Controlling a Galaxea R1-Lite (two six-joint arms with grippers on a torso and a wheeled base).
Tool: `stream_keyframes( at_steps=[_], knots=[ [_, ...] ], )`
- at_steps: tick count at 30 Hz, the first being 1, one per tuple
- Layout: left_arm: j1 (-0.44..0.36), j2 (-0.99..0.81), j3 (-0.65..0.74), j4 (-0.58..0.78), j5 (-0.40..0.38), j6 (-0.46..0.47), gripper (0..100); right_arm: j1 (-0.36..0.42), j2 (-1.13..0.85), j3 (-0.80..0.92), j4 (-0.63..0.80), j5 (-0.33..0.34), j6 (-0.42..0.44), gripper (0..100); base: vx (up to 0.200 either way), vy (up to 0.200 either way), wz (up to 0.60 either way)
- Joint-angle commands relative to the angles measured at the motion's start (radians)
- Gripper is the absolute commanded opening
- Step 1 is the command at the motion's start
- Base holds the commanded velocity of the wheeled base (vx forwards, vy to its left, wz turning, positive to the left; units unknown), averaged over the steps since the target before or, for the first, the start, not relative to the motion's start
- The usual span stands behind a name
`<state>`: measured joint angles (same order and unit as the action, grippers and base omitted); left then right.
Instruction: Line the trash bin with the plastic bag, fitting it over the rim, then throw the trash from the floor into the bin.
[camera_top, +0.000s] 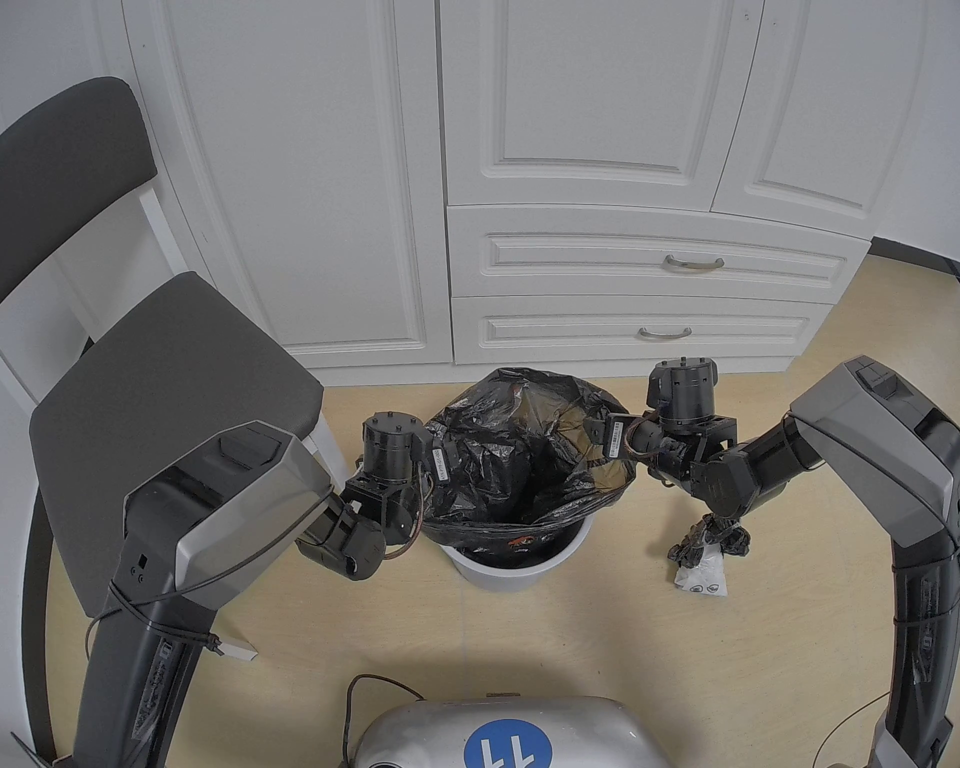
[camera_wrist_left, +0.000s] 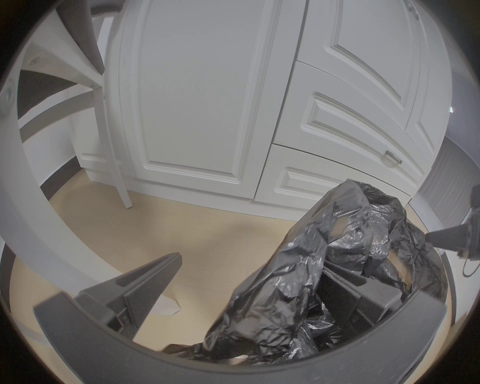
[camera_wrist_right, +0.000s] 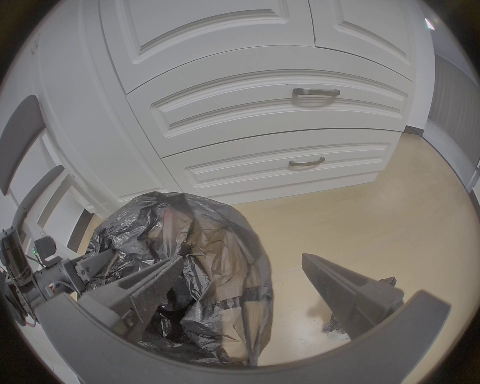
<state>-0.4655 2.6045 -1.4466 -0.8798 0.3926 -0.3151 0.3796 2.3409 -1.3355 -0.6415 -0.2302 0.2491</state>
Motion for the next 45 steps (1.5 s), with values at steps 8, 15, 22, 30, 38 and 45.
stream_keyframes(
  at_steps=[8,15,22,30,38,45],
  knots=[
    [0.002,0.042,-0.02,0.025,0.0,-0.001,100,0.004,-0.009,0.01,-0.001,-0.001,-0.002,100,0.0,0.0,0.0],
    [-0.004,0.036,-0.014,0.067,-0.001,-0.038,100,0.01,-0.028,0.021,-0.001,-0.001,-0.002,100,0.0,0.0,0.0],
    [-0.054,0.013,0.005,0.117,-0.014,-0.119,100,0.01,-0.037,0.027,-0.001,-0.001,-0.002,100,0.0,0.0,0.0],
    [-0.067,0.006,0.012,0.125,-0.015,-0.137,100,0.01,-0.041,0.027,-0.001,-0.001,-0.002,100,0.0,0.0,0.0],
    [-0.125,0.013,0.02,0.125,-0.037,-0.208,100,0.012,-0.051,0.035,-0.001,-0.001,-0.002,100,0.0,0.0,0.0],
    [-0.147,0.019,0.02,0.125,-0.044,-0.246,100,0.013,-0.051,0.035,-0.001,-0.001,-0.002,100,0.0,0.0,0.0]
  ],
)
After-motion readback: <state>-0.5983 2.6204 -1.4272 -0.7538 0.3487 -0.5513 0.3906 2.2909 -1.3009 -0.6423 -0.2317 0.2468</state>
